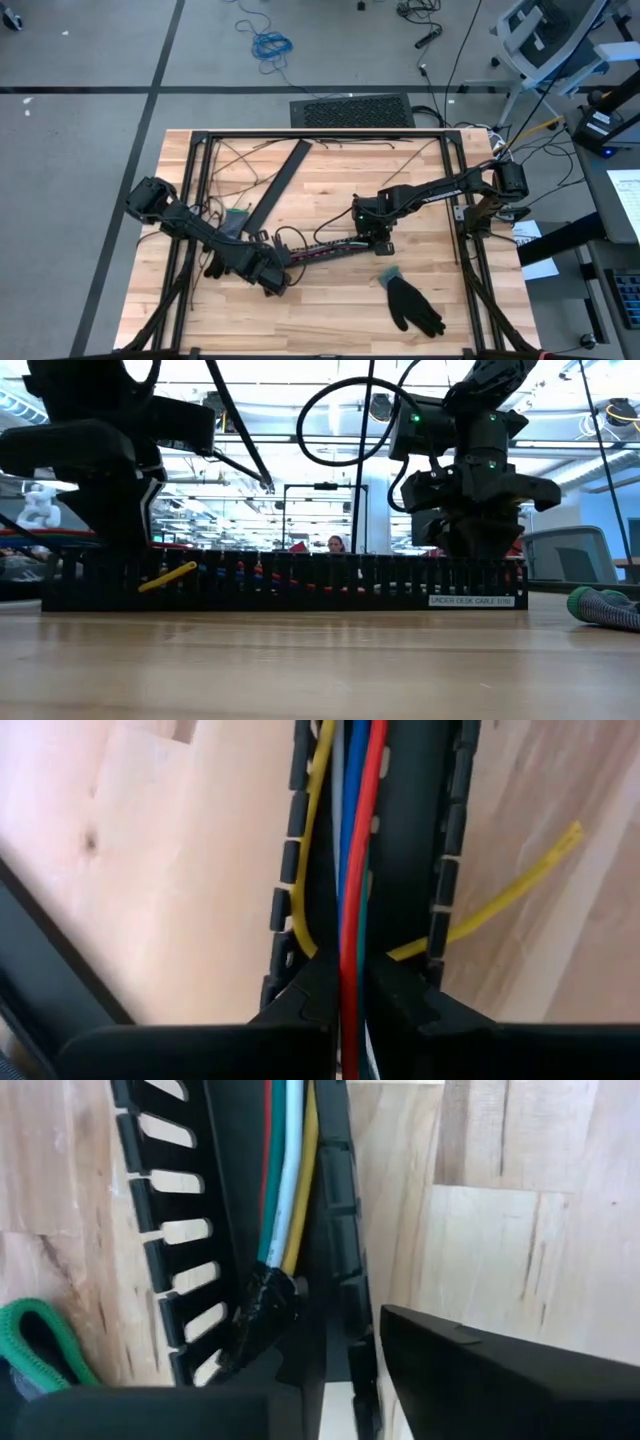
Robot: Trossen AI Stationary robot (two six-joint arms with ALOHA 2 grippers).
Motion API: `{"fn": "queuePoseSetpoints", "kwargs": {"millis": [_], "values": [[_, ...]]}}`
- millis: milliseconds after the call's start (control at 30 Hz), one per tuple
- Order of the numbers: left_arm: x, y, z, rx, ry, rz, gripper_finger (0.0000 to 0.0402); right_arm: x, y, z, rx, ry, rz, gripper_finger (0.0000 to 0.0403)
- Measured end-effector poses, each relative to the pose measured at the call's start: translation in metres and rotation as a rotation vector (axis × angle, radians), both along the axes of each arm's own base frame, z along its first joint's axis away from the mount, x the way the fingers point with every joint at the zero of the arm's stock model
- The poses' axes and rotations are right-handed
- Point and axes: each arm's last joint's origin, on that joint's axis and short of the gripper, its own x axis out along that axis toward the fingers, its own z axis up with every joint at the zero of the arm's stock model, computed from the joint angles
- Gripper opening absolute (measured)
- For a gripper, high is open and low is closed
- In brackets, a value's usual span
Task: Ziptie cables
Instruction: Put the ziptied cable wires into the cable duct
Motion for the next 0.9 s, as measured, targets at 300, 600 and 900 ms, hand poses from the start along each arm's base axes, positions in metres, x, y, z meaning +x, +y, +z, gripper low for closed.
{"fn": "queuePoseSetpoints", "kwargs": {"millis": [300, 600, 900], "values": [[-0.001, 0.0, 0.004, -0.047, 0.006, -0.004, 0.0041, 0.0, 0.001, 0.002, 0.025, -0.005, 0.013, 0.0144], [-0.007, 0.005, 0.028, -0.102, -0.057, -0.005, 0.0041, -0.003, 0.001, 0.012, 0.021, -0.042, 0.028, 0.0185], [-0.021, 0.015, 0.045, -0.044, -0.043, 0.006, 0.0041, -0.003, 0.001, 0.014, 0.016, -0.046, 0.028, 0.0192]]}}
